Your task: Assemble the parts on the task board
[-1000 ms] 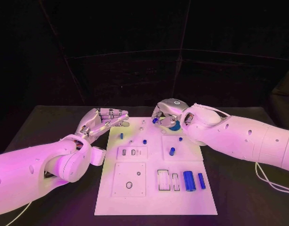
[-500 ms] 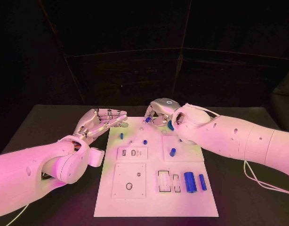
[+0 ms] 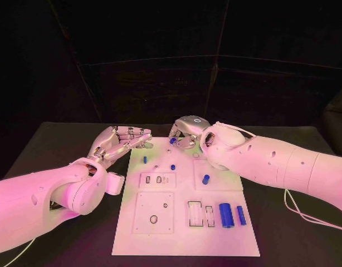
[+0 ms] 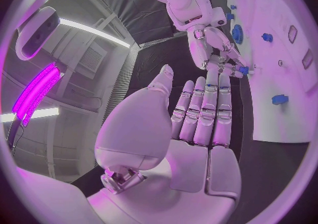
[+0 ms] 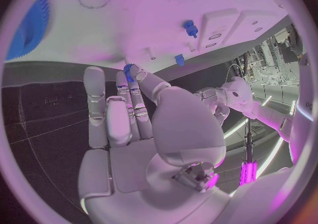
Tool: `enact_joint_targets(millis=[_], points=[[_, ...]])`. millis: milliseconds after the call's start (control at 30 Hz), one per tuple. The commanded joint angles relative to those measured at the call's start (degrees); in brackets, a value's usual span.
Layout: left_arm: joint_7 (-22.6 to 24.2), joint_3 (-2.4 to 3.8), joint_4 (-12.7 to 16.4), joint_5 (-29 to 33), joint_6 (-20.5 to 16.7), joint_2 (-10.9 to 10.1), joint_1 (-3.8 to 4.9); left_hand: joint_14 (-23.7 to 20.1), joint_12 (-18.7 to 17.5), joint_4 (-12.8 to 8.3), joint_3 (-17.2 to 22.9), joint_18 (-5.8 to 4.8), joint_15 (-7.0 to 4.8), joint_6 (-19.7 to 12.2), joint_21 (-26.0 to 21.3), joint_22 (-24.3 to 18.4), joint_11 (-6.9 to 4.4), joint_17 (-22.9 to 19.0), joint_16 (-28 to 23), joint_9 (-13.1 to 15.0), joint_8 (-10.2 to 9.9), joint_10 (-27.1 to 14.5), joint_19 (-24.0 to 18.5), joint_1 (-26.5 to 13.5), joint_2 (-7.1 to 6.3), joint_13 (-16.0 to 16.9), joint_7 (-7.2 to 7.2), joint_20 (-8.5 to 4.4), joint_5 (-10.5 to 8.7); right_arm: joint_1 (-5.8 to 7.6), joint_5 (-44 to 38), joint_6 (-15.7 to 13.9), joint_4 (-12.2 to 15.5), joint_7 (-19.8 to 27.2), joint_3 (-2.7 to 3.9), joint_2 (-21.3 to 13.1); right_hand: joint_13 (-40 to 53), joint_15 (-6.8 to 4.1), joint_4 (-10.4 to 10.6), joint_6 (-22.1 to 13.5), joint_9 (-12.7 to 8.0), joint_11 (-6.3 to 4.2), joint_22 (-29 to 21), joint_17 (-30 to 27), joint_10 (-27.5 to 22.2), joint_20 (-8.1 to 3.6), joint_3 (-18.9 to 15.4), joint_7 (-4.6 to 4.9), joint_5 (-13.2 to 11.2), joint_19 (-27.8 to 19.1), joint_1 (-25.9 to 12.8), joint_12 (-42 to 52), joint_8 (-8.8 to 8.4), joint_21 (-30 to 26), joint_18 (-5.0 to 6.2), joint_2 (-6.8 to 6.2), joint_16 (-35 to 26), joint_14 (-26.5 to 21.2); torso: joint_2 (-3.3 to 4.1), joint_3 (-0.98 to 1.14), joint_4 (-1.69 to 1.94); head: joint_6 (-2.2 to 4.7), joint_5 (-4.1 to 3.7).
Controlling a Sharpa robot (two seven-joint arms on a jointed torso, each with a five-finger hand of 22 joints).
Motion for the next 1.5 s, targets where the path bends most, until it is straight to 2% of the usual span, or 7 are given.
enact_joint_targets(millis=[33, 300, 500, 567, 1133, 1267, 1500], points=[[0.09, 0.05, 0.14, -0.33, 0.69, 0.01, 0.15, -0.26, -0.26, -0.31, 0.05, 0.37, 0.15, 0.05, -0.15, -0.09, -0.01, 0.09, -0.28, -0.09, -0.34, -0.57, 0.36, -0.12, 0.54, -0.08, 0.30, 0.14, 0.23, 0.15, -0.31, 0.59, -0.39, -0.42, 0.06, 0.27, -0.04, 0.19, -0.04, 0.00, 0.10, 0.20, 0.05, 0.04, -0.17, 0.29, 0.30, 0.27, -0.12, 0.00, -0.04, -0.36, 0.16, 0.34, 0.02, -0.31, 0.21, 1.69, -0.03, -0.03, -0.03, -0.16, 0.07], [0.02, 0.05, 0.16, -0.33, 0.73, 0.00, 0.28, -0.26, -0.26, -0.31, 0.05, 0.37, 0.15, 0.05, -0.15, -0.09, -0.01, 0.09, -0.28, -0.09, -0.34, -0.57, 0.36, -0.12, 0.54, -0.08, 0.30, 0.14, 0.23, 0.15, -0.41, 1.61, -0.94, -0.54, 0.06, 0.76, -0.15, 0.46, 0.56, -0.70, -0.01, 0.50, 0.01, -0.06, -1.11, 0.55, 0.67, 0.53, -0.33, -0.41, -0.60, -0.77, -0.06, 0.49, 0.05, -1.15, 0.34, 1.60, 0.07, -0.06, -0.15, -0.30, 0.18], [-0.05, 0.05, 0.09, -0.33, 0.78, 0.05, 0.41, -0.26, -0.26, -0.31, 0.05, 0.37, 0.15, 0.05, -0.15, -0.09, -0.01, 0.09, -0.28, -0.09, -0.34, -0.57, 0.36, -0.12, 0.54, -0.08, 0.30, 0.14, 0.23, 0.16, -0.43, 2.34, -1.46, -0.81, 0.05, 1.18, -0.42, 2.18, 1.63, -5.91, -0.33, 2.34, -2.64, -2.26, -8.73, 1.80, 0.75, 2.23, -0.38, -2.49, -2.04, -0.84, -0.34, -0.85, 0.45, -3.87, -0.54, 0.89, 0.01, -0.09, -0.10, -0.37, 0.15], [-0.07, 0.05, 0.07, -0.33, 0.80, 0.05, 0.43, -0.26, -0.26, -0.31, 0.05, 0.37, 0.15, 0.05, -0.15, -0.09, -0.01, 0.09, -0.28, -0.09, -0.34, -0.57, 0.36, -0.12, 0.54, -0.08, 0.30, 0.14, 0.23, 0.16, -0.43, 2.46, -1.62, -0.85, 0.05, 1.26, -0.40, 2.43, 1.79, -8.04, -0.34, 2.66, -3.46, -2.95, -10.65, 2.06, 0.30, 2.00, -0.55, -3.09, -1.95, -0.79, -0.33, -1.32, 0.69, -4.70, -0.82, 0.71, 0.05, -0.11, -0.10, -0.37, 0.11], [-0.12, 0.04, -0.24, -0.33, 0.78, -0.23, 0.63, -0.24, -0.34, -0.41, 0.05, 0.37, 0.15, 0.02, -0.17, -0.12, 0.00, 0.11, -0.34, -0.08, -0.41, -0.61, 0.40, -0.11, 0.57, -0.08, 0.30, 0.14, 0.23, 0.38, 0.37, -0.25, 2.04, -0.73, 0.10, -2.47, -0.17, 2.37, 2.42, -8.58, -0.12, 2.52, -3.23, -2.85, -9.93, 2.08, -0.07, 1.90, -0.20, -3.03, -1.48, 0.31, -0.04, -1.11, 0.69, -4.78, -0.62, 0.78, 0.09, -0.10, -0.17, -0.17, -0.10], [-0.11, 0.04, -0.40, -0.33, 0.82, -0.43, 0.66, -0.23, -0.36, -0.44, 0.06, 0.37, 0.15, 0.03, -0.17, -0.13, -0.01, 0.12, -0.35, -0.08, -0.42, -0.60, 0.41, -0.10, 0.61, -0.07, 0.28, 0.14, 0.23, 0.52, 1.68, -0.38, 5.54, -1.81, 1.53, -6.60, 0.45, 1.68, 3.20, -7.58, 0.06, 1.65, -1.50, -0.92, -5.14, 1.89, -0.25, 1.82, 0.53, -1.94, -1.74, 2.83, 0.27, 0.07, 0.44, -5.08, 0.54, 1.25, -0.02, -0.12, -0.39, 0.02, -0.20], [-0.14, 0.04, -0.50, -0.33, 0.87, -0.69, 0.71, -0.21, -0.37, -0.51, 0.09, 0.37, 0.15, 0.06, -0.18, -0.15, -0.03, 0.14, -0.38, -0.07, -0.43, -0.55, 0.44, -0.07, 0.66, -0.06, 0.22, 0.14, 0.23, 0.75, 6.76, 4.42, 10.19, -4.90, 3.11, -13.91, 5.62, -0.65, 7.35, -8.50, -0.01, -1.30, 1.85, 3.27, 8.22, 0.02, -7.82, -0.27, 4.57, 0.46, -6.23, 11.41, 0.17, 2.12, -0.17, -10.25, 2.97, 2.07, 0.03, 0.03, -1.05, 0.26, -0.10]])
